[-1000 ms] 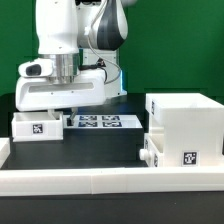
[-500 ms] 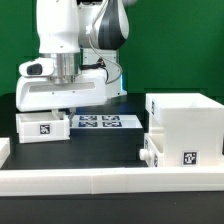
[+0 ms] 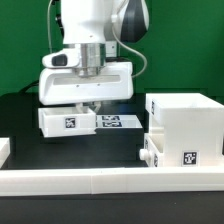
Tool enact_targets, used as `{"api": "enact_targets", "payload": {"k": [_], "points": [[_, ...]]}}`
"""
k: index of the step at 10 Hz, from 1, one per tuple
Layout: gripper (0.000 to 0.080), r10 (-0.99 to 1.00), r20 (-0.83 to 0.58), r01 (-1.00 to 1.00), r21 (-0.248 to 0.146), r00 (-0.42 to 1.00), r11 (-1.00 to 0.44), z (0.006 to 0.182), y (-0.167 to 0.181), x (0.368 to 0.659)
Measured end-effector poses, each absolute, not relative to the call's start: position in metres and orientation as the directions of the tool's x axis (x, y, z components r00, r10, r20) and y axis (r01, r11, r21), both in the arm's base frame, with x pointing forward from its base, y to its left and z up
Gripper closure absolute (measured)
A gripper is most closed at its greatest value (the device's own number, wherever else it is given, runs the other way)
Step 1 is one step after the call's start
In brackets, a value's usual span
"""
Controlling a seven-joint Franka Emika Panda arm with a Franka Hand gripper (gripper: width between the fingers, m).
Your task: Assemble drawer
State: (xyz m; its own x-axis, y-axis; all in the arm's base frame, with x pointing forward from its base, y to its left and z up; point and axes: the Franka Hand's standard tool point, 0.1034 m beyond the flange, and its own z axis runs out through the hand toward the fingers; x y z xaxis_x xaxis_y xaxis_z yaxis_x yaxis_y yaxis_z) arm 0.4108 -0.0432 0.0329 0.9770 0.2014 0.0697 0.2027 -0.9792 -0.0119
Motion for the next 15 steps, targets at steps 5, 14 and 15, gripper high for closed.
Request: {"api": "enact_targets", "payload": {"k": [5, 14, 15], "points": [[0.0757, 0.343, 0.085, 0.344, 0.000, 0.935, -0.939, 0.037, -0.019, 0.423], [0.0757, 0.918, 0.016, 0.917, 0.022, 0.397, -0.397, 0.045, -0.050, 0.449], [0.0757, 0.941, 0.013, 0.941, 0.019, 0.337, -0.337, 0.045, -0.050, 0.450]]}}
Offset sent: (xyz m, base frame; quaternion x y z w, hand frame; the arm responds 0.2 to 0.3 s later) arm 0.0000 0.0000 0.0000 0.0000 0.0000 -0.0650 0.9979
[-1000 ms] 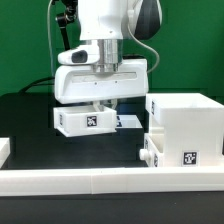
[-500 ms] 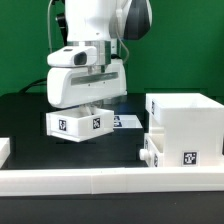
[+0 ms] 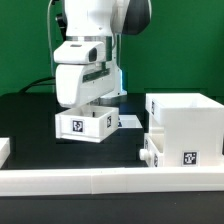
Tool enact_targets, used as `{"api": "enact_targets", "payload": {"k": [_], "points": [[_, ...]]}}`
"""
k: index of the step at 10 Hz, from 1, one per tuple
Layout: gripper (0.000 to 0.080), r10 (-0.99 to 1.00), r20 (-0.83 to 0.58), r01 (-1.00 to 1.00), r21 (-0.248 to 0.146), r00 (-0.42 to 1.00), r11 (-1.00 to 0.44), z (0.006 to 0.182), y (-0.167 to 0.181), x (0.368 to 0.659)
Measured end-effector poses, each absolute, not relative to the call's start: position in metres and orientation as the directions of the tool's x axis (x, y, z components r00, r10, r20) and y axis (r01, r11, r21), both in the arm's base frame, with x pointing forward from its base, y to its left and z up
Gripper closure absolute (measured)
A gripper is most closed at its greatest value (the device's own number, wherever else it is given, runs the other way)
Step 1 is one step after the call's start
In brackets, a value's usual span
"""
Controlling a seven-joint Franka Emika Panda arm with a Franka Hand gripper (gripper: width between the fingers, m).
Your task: Assemble drawer
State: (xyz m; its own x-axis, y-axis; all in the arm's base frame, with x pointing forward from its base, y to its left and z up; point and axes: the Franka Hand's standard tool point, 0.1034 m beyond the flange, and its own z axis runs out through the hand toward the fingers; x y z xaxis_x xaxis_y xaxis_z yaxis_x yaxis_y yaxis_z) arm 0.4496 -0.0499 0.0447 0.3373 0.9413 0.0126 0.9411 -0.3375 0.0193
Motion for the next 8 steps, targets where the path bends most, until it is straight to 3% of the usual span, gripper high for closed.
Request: {"api": "enact_targets", "payload": {"k": [2, 6, 8], "points": [[0.0757, 0.983, 0.000, 0.983, 0.018, 0.184, -0.184, 0.046, -0.050, 0.465], [0.0757, 0.992, -0.007, 0.991, -0.008, 0.130, -0.130, 0.059, -0.038, 0.508], [0.0757, 0.991, -0.007, 0.991, -0.013, 0.136, -0.136, 0.056, -0.039, 0.504]]}}
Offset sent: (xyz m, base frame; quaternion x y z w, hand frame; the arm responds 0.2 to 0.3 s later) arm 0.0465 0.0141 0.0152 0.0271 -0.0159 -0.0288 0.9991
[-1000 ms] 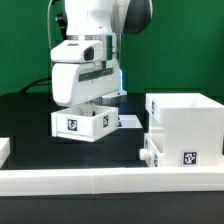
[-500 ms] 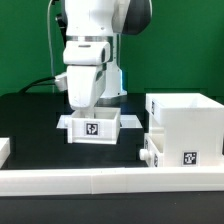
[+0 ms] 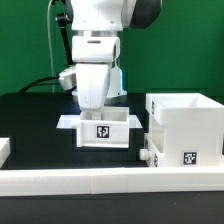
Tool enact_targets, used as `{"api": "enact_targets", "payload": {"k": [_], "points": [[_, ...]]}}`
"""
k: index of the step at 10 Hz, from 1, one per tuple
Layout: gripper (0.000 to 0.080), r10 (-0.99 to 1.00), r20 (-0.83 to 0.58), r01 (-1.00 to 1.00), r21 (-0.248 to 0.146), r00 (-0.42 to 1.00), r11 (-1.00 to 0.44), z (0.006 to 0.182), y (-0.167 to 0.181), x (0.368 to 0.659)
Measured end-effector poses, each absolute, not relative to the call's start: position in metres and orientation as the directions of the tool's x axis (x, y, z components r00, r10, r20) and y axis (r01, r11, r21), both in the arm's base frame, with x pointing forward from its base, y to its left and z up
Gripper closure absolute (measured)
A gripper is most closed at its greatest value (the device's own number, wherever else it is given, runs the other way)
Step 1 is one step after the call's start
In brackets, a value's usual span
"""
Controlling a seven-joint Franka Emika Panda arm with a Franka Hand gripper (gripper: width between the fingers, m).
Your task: Assemble drawer
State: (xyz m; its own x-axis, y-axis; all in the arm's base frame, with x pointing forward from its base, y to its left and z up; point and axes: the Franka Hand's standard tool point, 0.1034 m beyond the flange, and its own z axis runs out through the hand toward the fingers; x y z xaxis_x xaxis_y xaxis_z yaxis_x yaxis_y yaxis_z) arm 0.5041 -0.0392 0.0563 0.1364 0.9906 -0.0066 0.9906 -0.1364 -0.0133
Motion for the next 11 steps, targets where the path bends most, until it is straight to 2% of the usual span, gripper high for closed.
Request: {"api": "enact_targets", "payload": {"k": [2, 3, 6, 11], "points": [[0.0757, 0.994, -0.008, 0.994, -0.016, 0.109, -0.109, 0.056, -0.039, 0.504], [0.0757, 0.999, -0.011, 0.999, -0.014, 0.044, -0.044, 0.055, -0.039, 0.509], [0.0757, 0.999, -0.006, 0.999, -0.027, 0.047, -0.047, 0.057, -0.018, 0.540], [0.0757, 0.999, -0.002, 0.999, 0.000, 0.040, -0.040, 0.058, -0.015, 0.544]]}}
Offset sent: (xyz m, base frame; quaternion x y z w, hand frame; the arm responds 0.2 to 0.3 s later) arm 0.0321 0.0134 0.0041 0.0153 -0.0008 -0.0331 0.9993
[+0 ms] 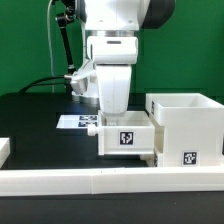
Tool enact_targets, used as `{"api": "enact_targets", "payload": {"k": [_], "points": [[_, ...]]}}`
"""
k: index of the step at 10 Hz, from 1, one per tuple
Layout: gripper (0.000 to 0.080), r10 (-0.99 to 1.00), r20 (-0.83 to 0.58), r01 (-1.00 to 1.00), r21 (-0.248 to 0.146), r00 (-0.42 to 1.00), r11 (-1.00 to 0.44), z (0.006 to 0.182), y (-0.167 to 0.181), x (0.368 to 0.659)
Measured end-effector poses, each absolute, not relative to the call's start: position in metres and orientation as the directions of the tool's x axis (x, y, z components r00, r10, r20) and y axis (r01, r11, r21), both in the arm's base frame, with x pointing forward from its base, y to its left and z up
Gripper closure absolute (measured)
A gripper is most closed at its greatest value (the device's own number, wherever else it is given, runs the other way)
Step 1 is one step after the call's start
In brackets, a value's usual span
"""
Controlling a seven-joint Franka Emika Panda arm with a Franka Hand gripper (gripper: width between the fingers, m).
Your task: Assemble drawer
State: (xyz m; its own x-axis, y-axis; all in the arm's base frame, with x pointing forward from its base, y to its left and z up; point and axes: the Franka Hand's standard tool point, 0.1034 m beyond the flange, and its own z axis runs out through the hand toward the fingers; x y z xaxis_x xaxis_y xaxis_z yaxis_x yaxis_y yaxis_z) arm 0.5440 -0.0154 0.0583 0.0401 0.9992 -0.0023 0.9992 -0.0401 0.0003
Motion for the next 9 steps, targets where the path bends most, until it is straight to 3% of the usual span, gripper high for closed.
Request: {"api": "enact_targets", "payload": {"k": [9], "points": [[0.0757, 1.000, -0.006, 1.000, -0.014, 0.007, -0.007, 0.058, -0.003, 0.541]]}}
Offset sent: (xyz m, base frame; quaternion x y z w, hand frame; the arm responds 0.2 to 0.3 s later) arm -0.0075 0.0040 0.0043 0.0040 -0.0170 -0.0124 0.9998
